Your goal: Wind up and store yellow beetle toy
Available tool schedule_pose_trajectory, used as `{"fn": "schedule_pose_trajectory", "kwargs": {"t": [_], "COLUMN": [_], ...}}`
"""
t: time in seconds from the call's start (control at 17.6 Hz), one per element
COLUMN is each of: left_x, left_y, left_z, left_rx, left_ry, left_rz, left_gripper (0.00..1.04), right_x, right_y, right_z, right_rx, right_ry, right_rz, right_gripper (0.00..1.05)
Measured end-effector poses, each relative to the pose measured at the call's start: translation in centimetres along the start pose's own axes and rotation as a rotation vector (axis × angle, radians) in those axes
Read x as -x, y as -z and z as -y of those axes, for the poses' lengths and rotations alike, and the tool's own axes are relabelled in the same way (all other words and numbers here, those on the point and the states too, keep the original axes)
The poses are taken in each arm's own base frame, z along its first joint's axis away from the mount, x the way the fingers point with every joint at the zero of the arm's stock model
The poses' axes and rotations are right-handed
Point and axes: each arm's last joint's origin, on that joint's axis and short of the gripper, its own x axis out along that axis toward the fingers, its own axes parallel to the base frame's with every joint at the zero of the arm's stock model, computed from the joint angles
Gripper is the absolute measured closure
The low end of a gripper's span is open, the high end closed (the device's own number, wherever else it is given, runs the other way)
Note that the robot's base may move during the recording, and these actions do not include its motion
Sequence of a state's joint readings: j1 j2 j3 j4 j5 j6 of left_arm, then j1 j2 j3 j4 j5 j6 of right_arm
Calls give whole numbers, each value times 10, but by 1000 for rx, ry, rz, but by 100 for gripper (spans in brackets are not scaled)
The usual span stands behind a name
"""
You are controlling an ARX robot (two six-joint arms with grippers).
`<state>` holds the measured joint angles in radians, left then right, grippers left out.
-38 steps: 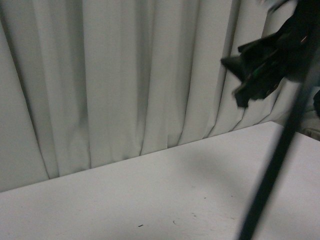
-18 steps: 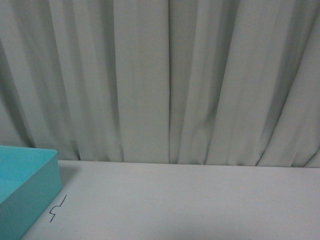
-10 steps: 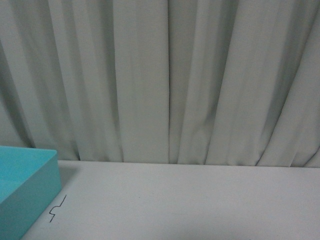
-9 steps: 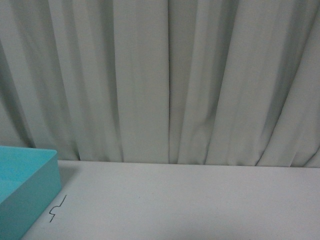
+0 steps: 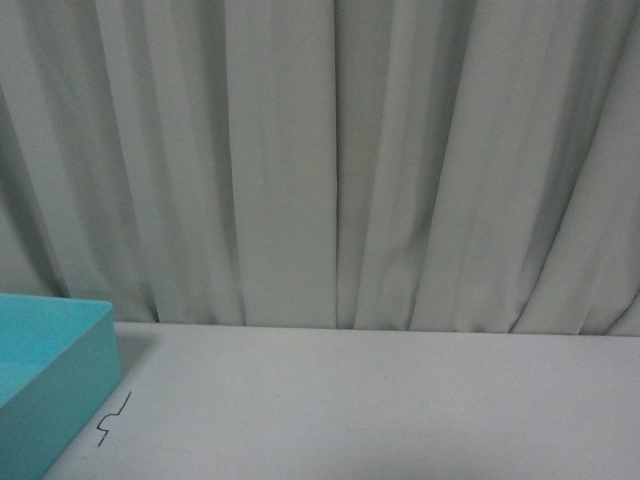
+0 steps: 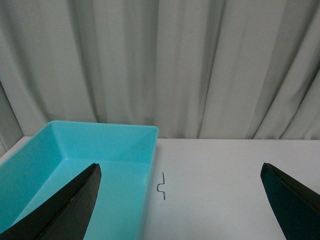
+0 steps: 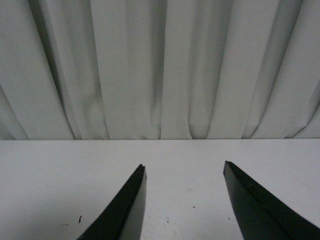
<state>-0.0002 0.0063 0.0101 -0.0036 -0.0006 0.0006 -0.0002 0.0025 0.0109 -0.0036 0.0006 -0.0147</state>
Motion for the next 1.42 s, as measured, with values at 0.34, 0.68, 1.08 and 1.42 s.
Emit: {"fn": "schedule_pose_trajectory", "kwargs": {"t": [0.34,0.68,1.08,1.42], "left_x": [0,-42,-122,-157], "left_y": [1,-31,-19,-8], "left_z": [0,0,-18,-29], "left_rx": [9,72,-240,-726], "left_ry": [1,56,289,531], "left_rz": [-35,-256,-533,-741], "left_gripper": [7,7,7,7], "right_x": [0,0,0,0], "right_y": [0,0,0,0], "right_z": [0,0,0,0], "right_rx": [0,0,0,0], "right_ry": [0,0,0,0], "right_rz": [0,0,0,0], "right_gripper": [9,7,7,7]}}
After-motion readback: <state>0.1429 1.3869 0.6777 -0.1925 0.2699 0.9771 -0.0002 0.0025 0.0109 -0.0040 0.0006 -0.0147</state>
